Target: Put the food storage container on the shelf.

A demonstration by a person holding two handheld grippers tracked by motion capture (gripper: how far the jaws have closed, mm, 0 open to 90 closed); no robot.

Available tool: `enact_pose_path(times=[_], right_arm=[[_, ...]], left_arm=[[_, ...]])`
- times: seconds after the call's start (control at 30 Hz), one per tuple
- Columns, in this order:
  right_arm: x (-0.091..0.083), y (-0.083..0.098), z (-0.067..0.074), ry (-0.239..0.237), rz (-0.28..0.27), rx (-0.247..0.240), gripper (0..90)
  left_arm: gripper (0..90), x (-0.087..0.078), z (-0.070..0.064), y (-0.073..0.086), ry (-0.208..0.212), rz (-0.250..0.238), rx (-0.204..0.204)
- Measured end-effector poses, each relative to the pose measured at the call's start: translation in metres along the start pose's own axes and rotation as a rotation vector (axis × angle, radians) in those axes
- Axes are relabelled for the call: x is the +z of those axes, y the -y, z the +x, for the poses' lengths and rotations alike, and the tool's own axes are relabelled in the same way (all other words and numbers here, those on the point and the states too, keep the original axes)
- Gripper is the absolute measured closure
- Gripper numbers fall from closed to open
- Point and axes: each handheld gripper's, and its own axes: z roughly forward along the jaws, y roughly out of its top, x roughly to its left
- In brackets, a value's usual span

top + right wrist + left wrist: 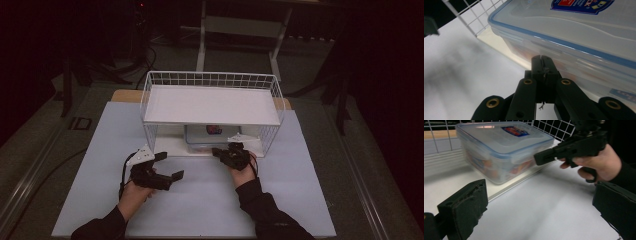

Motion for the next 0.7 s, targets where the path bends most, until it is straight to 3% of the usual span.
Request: enact_pose_path(times=[0.43, 0.5, 0.57, 0.7], right_arm=[[0.021, -0.012, -0.001, 0.019, 0.001, -0.028, 88.9], [0.020, -0.011, 0.001, 0.002, -0.001, -0.010, 85.5], [0.018, -0.010, 0.006, -0.002, 0.001, -0.032, 81.8], [0.007, -0.006, 0.012, -0.004, -0.016, -0.033, 65.7]], left_arm=[[0.0, -0.001, 0.000, 0.001, -0.001, 0.006, 0.012], [0.0, -0.002, 0.000, 0.001, 0.000, 0.001, 0.012], [0.0, -0.002, -0.001, 0.000, 0.000, -0.001, 0.018], [0.0, -0.004, -0.002, -0.001, 0.015, -0.006, 0.016]])
